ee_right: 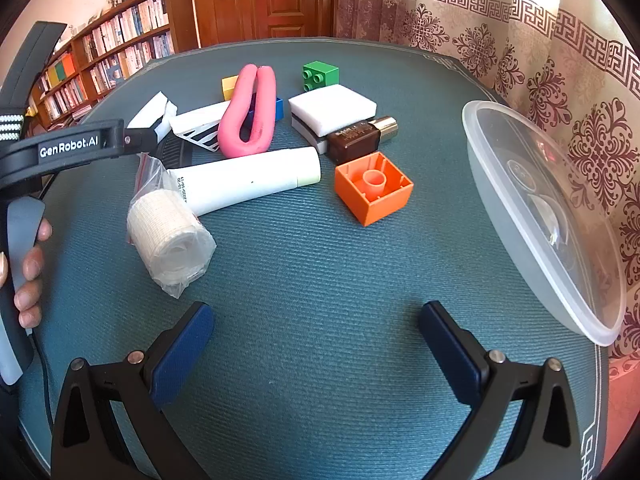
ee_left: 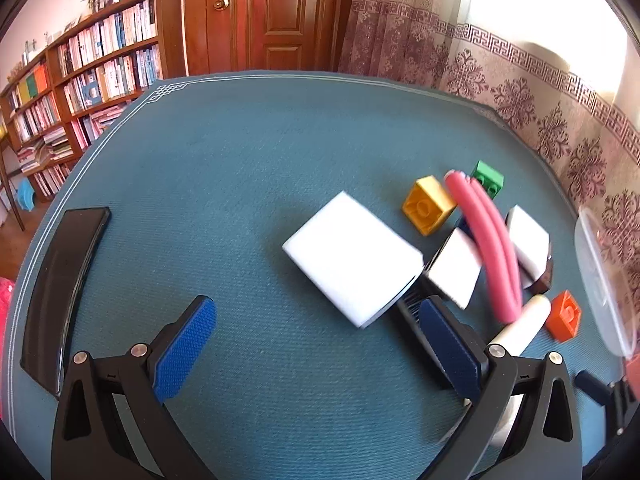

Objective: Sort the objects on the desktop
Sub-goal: 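Grasp the bagged white bandage roll with the right gripper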

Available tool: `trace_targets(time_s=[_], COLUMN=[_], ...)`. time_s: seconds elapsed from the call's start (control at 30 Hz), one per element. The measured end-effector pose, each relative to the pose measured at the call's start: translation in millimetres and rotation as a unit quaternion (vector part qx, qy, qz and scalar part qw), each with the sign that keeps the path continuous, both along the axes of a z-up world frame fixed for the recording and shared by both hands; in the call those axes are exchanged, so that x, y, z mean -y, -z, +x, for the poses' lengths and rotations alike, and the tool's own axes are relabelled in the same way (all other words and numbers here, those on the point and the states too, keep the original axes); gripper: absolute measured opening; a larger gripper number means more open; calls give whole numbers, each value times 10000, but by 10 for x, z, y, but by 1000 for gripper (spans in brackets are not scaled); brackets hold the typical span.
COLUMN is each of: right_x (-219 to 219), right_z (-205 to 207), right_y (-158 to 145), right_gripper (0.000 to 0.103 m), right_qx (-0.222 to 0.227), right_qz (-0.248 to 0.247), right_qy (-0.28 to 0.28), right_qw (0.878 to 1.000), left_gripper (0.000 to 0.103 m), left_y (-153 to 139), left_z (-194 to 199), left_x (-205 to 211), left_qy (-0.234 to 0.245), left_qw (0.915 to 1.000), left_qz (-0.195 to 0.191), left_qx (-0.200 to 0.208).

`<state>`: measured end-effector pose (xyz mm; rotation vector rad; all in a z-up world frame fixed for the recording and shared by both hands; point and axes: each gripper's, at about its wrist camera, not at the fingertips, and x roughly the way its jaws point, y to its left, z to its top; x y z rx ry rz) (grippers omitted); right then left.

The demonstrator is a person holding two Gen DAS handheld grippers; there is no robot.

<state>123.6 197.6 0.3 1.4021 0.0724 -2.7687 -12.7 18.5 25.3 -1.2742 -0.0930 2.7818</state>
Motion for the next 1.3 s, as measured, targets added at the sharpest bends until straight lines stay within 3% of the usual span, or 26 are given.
trace_targets(time_s=[0.4,0.7,0.77,0.83,1.0,1.3], right_x=[15,12,15,11,-4,11], right_z=[144,149,156,155,166,252], right_y=[-42,-43,-44,-47,-42,-135], right_gripper=[103,103,103,103,103,103], right_qx=[-4,-6,-9,-8,-9,-144], right_qz=[-9,-13,-13,-14,-21,-506], right_qy=[-12,-8,-8,-12,-13,-497], right_qw=[10000,10000,10000,10000,10000,9974], left_gripper=[103,103,98,83,66,64], left_y=[-27,18,30,44,75,36], left_z=[-250,-331,-335,-360,-347,-260], left_x=[0,45,39,38,47,56], left_qy=[-288,-464,-431,-335,-252,-215], left_qw=[9980,9970,9970,9969,9971,9978], left_qz=[541,610,636,691,701,618], left_qx=[158,146,124,165,145,-81])
